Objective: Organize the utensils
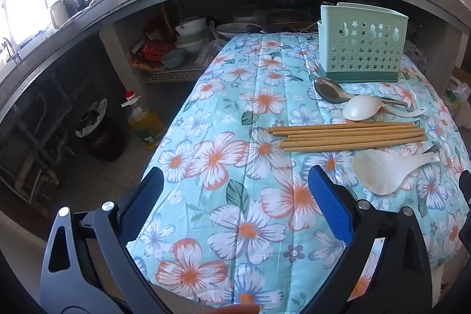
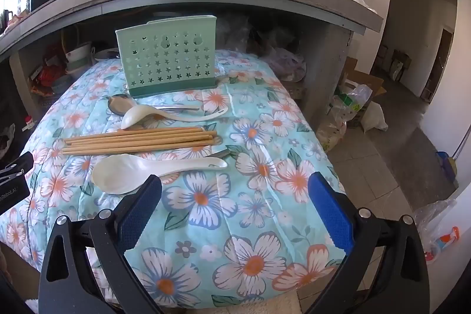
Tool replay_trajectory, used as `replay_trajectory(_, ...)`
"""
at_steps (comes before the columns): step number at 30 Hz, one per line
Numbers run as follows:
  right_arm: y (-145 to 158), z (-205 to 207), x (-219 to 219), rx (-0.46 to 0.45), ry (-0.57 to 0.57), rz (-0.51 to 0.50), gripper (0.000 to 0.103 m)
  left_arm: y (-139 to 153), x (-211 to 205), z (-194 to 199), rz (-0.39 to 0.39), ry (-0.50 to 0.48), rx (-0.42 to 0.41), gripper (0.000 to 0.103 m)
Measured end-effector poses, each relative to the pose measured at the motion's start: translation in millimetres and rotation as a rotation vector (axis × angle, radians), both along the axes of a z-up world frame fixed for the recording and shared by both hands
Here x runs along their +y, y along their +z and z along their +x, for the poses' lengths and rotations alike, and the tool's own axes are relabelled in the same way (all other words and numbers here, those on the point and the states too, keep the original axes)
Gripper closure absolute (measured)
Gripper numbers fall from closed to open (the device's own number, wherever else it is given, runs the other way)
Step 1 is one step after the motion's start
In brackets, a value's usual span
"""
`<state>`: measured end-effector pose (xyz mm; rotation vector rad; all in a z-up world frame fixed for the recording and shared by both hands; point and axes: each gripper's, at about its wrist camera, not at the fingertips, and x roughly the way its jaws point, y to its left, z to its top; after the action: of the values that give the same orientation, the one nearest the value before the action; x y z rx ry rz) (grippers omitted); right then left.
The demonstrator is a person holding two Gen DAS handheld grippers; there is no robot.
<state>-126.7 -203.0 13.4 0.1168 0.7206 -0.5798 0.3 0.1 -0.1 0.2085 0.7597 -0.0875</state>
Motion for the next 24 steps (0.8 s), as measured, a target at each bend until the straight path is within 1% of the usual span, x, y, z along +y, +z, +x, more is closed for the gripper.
replay_trajectory(24, 1.9, -0.5, 1.0, -0.006, 0.0, -0.003, 0.006, -0.5, 5.2, 2.3, 0.003, 0.001, 0.003, 0.009)
